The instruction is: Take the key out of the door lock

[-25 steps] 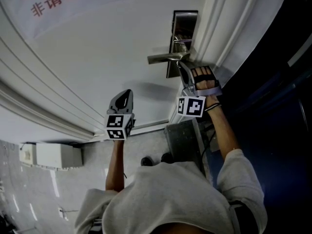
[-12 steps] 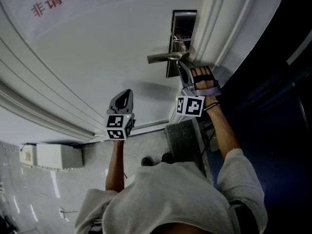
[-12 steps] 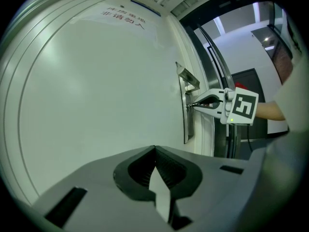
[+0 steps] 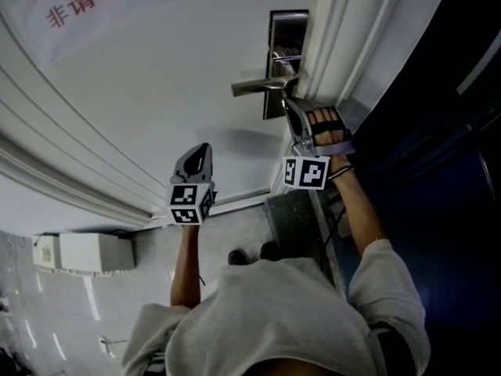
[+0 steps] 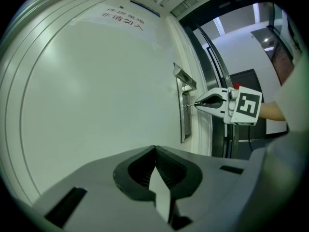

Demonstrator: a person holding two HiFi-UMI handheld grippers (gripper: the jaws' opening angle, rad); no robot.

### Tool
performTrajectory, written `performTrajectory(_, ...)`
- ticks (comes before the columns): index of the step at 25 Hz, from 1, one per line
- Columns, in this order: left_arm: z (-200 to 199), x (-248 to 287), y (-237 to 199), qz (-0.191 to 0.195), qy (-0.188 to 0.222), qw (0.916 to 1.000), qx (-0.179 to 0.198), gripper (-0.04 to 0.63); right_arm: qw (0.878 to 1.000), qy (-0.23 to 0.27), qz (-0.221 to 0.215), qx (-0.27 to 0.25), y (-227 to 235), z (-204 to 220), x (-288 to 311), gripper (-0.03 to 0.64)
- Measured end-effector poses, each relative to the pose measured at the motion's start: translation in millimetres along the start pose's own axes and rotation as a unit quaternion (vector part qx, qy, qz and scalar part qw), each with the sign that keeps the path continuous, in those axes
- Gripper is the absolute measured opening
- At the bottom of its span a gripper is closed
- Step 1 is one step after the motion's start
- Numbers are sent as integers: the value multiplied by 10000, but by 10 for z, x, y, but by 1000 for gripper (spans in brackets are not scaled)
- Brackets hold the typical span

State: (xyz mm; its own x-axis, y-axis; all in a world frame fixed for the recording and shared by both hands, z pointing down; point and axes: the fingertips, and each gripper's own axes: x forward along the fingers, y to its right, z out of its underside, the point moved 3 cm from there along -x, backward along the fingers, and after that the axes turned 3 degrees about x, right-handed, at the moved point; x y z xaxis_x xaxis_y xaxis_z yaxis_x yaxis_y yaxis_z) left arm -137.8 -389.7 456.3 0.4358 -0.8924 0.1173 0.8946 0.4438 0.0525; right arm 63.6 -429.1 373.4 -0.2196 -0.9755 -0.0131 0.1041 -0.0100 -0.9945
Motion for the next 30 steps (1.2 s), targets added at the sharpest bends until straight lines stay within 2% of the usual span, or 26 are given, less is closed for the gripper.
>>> performTrajectory(10,-39,-35,100,63,22,10000,34,17,9994,94,13,322,8,-13,-207,29)
performTrajectory(13,-44,-53,97,39,32,10000,46,17,9961,125,-50,871,13,-1,-258,29)
performTrajectory(15,-44,-63,93,28,36,10000,56,16,9884,129,-97,1511,30,20,-305,30)
performTrajectory(19,-45,-71,93,10,40,10000,54,17,9579,146,-220,2858,30,95,-390,29)
performTrajectory(23,-53,-66,99,11,35,10000,59,17,9249,108,-362,3783,-61,176,-458,30)
performTrajectory(25,-57,-76,103,1,36,10000,61,17,8993,91,-419,4353,-128,229,-501,29)
performTrajectory(30,-50,-99,70,-53,28,10000,48,17,8168,126,-410,5753,-264,407,-624,30)
